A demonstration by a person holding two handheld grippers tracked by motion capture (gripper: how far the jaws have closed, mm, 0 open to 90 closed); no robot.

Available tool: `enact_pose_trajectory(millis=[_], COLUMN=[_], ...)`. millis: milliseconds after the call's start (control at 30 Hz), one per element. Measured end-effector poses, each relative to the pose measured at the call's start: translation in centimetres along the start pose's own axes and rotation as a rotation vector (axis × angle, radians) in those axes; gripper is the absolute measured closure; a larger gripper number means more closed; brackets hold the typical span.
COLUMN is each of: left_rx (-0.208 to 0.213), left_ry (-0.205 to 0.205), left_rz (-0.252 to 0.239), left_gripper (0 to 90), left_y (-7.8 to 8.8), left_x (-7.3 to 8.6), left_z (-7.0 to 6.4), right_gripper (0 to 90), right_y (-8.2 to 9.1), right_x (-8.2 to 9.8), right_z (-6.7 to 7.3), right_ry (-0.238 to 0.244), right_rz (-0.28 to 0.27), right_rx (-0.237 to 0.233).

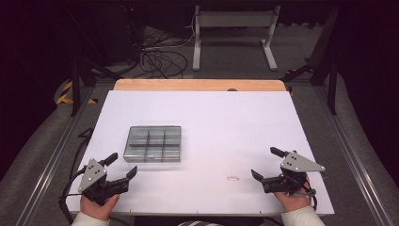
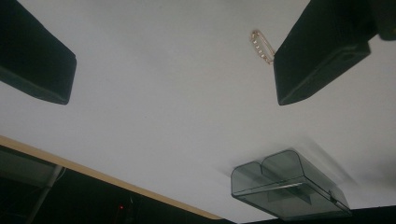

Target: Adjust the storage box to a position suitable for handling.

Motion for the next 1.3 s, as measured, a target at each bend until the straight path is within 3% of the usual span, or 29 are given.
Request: enact_pose_trajectory(millis=[500, 633, 700, 933, 1300], left_rx=[0.024, 0.013, 0.033, 0.044, 0.049], left_ry=[0.011, 0.003, 0.015, 0.032, 0.044], left_rz=[0.004, 0.012, 0.014, 0.025, 0.03], left_gripper=[19.1, 19.2, 19.5, 22.6, 28.0], left_y=[0.2, 0.1, 0.1, 0.1, -0.1], left_x=[-0.1, -0.2, -0.3, -0.5, -1.8], left_z=[0.0, 0.0, 0.0, 0.1, 0.8], right_gripper=[1.6, 2.2, 2.3, 2.7, 3.0], right_y=[-0.3, -0.3, -0.3, -0.4, -0.8], right_x=[0.0, 0.1, 0.1, 0.1, 0.3], right_z=[0.5, 0.5, 0.5, 0.7, 1.0], right_ry=[-0.008, -0.01, -0.012, -0.013, -0.01], right_rz=[0.004, 0.007, 0.007, 0.01, 0.024], right_rx=[-0.026, -0.031, -0.036, -0.042, -0.051])
Point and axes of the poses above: each handheld gripper's, and its own axes: y roughly backward along the jaws, x roughly out of its underside, z roughly to its left, the point moved 7 cm from there along -y, roughly forward along the jaws, and after that the axes turned 4 degrees about y, right-handed, at the moved point
